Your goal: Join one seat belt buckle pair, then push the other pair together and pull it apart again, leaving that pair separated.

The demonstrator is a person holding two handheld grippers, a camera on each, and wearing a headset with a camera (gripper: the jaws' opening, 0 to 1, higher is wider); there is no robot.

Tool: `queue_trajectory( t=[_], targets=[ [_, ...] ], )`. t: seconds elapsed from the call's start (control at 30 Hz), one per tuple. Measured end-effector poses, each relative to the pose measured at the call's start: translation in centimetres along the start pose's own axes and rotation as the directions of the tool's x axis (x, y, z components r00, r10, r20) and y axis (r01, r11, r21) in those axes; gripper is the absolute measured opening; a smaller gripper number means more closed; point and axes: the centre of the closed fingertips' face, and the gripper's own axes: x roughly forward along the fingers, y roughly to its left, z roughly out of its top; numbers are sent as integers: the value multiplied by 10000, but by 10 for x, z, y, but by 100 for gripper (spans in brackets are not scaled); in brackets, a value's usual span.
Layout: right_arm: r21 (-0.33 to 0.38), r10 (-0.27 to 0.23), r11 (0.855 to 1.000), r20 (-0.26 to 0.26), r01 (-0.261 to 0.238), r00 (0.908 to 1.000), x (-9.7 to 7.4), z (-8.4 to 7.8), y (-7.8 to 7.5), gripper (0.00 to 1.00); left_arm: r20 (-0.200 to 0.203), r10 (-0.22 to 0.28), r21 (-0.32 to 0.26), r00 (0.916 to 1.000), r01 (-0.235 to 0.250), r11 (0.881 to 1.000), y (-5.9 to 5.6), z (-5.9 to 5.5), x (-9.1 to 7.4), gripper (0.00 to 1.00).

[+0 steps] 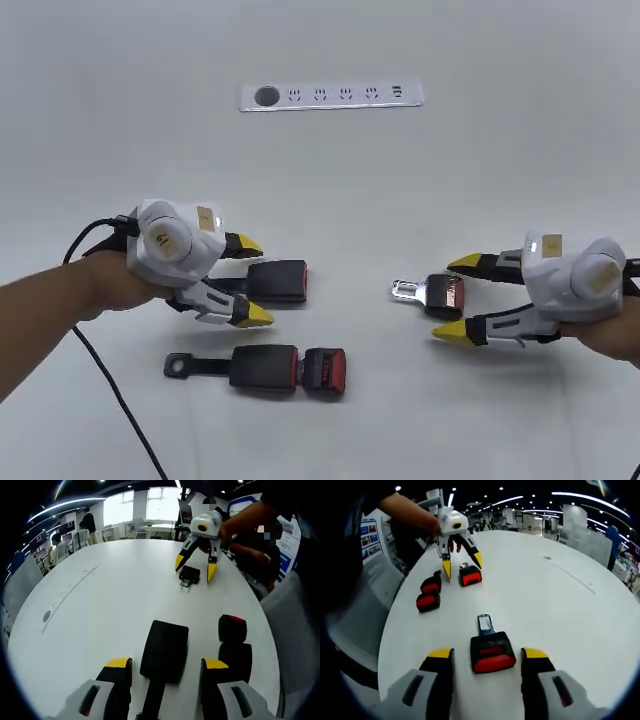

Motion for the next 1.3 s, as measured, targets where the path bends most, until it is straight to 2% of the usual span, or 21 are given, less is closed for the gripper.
queue_trajectory(
  t=[0.07,0.13,0.27,0.37,0.43,0.47,0.7,0.93,1.3],
  targets=[
    [-66,98,9999,-170,-99,9998,1,-4,-2,54,-47,156,227,9999,-155,9996,2,0,0,52],
    [-62,149,9999,-203,-150,9997,0,-4,-5,53,38,-29,141,10000,28,9999,-1,2,1,47],
    [-185,236,9995,-245,-241,9994,0,-2,-6,48,-70,-137,280,9999,139,9995,-2,1,6,48],
    [-700,422,9965,-447,-452,9981,1,-6,-4,42,0,-123,337,9999,123,9994,-1,2,6,44],
    [-752,475,9959,-423,-506,9980,2,-4,-5,38,-59,50,790,10000,-45,9969,4,1,6,37],
    [-788,545,9952,-419,-576,9976,2,-4,-5,37,-94,-160,885,9998,167,9959,0,0,5,36],
    [-962,812,9920,-160,-823,9966,1,1,-1,37,83,-205,1289,9998,193,9915,0,1,5,35],
    [-918,1011,9909,300,-980,9944,0,3,-1,37,-247,-542,1950,9982,580,9791,-1,3,7,34],
    [-980,1154,9892,605,-1091,9915,3,9,2,37,-277,-642,2010,9976,684,9772,1,1,6,34]
  ],
)
